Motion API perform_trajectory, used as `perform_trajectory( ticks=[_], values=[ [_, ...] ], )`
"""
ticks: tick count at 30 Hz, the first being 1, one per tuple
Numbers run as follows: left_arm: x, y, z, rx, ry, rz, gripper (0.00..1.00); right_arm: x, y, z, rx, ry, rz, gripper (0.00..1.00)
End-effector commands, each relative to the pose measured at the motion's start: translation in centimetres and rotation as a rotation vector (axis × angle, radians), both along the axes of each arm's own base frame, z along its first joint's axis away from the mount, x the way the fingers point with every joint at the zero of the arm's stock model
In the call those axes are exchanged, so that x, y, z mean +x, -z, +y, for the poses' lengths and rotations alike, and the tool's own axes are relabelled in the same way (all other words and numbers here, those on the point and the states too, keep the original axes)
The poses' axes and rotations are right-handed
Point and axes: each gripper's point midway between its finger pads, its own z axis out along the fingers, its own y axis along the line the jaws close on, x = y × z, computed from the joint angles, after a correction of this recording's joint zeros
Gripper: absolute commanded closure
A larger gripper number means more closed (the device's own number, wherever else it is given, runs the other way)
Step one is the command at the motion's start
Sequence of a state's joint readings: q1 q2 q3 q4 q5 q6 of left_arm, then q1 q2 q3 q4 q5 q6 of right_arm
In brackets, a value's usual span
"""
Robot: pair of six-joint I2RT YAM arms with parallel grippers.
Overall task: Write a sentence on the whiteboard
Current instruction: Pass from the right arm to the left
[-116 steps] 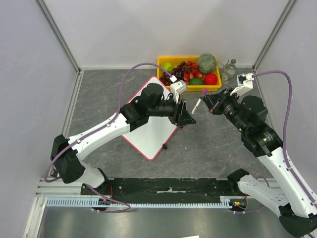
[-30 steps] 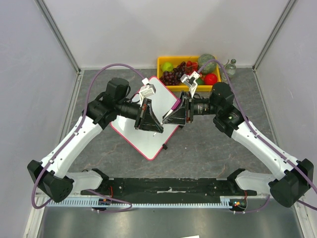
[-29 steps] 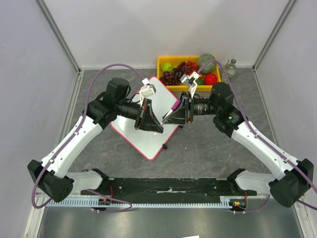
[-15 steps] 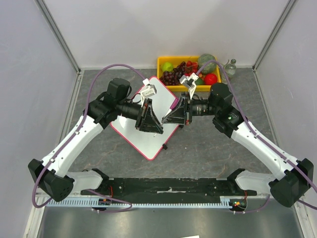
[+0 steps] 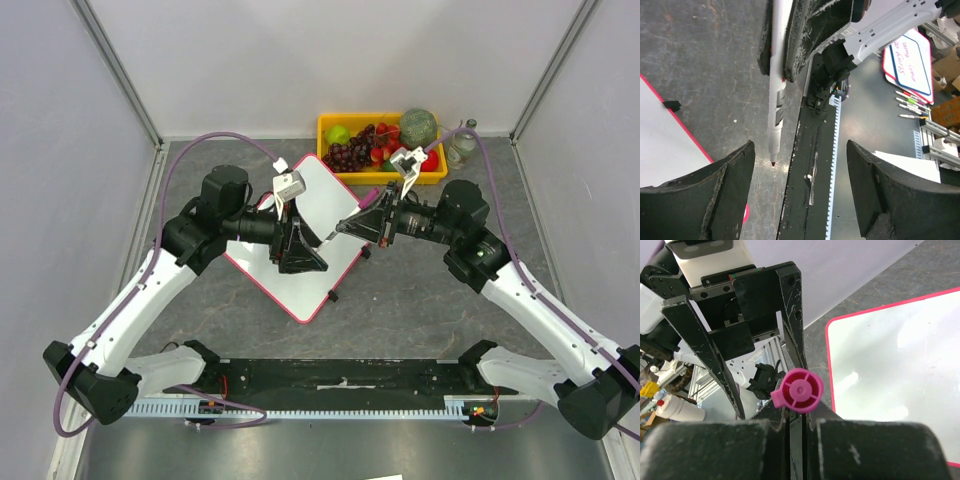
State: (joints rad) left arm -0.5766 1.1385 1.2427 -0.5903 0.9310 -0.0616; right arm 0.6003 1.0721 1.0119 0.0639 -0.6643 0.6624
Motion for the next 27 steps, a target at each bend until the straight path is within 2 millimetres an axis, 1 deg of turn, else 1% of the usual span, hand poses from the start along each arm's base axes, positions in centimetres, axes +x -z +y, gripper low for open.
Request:
perform_trajectory(
  ticks=[1, 4, 7, 9, 10, 12, 13, 15, 16, 18, 19, 22, 24, 27],
  values=[
    [1.7, -1.5, -0.4, -0.050, -0.087, -0.070, 0.21, 0.6, -1.4, -0.2, 0.074, 0.058, -0.009, 1.00],
    [2.1, -2.1, -0.8, -0.070, -0.077, -0.083, 0.20, 0.7, -1.2, -0.3, 0.071, 0.067, -0.005, 1.00],
    [2.6, -2.1, -1.2, -0.068, -0.075, -0.075, 0.20, 0.8, -1.3, -0.3, 0.078, 0.073, -0.001, 1.00],
    [2.9, -2.0, -1.6, -0.070, -0.062, -0.066, 0.21, 0.8, -1.3, -0.3, 0.083, 0.072, -0.002, 1.00],
    [2.9, -1.8, -1.9, -0.068, -0.056, -0.060, 0.23, 0.8, -1.3, -0.2, 0.084, 0.071, 0.001, 1.00],
    [3.2, -1.6, -2.3, -0.069, -0.051, -0.056, 0.30, 0.8, -1.3, -0.2, 0.087, 0.070, -0.001, 1.00],
    [3.4, -1.5, -2.4, -0.068, -0.051, -0.054, 0.37, 0.9, -1.3, -0.3, 0.088, 0.073, 0.003, 1.00],
    [3.5, -1.4, -2.6, -0.067, -0.049, -0.050, 0.55, 0.9, -1.4, -0.3, 0.091, 0.075, 0.003, 1.00],
    [3.7, -1.2, -2.6, -0.065, -0.051, -0.050, 0.68, 0.9, -1.3, -0.3, 0.089, 0.076, 0.003, 1.00],
    [3.8, -1.2, -2.6, -0.064, -0.055, -0.054, 0.91, 0.9, -0.9, -0.2, 0.084, 0.071, 0.009, 1.00],
    [3.8, -1.2, -2.6, -0.066, -0.059, -0.054, 0.98, 0.9, -0.9, -0.1, 0.085, 0.067, 0.008, 1.00],
    [3.5, -1.3, -2.6, -0.071, -0.044, -0.047, 0.98, 0.7, -0.6, 0.1, 0.080, 0.043, 0.014, 0.99],
    [3.2, -1.2, -2.6, -0.069, -0.029, -0.038, 0.98, 0.6, -0.6, 0.3, 0.081, 0.023, 0.012, 0.86],
    [2.7, -0.7, -2.4, -0.058, -0.012, -0.025, 0.98, 0.2, -0.9, 0.5, 0.082, -0.006, -0.004, 0.71]
  ],
)
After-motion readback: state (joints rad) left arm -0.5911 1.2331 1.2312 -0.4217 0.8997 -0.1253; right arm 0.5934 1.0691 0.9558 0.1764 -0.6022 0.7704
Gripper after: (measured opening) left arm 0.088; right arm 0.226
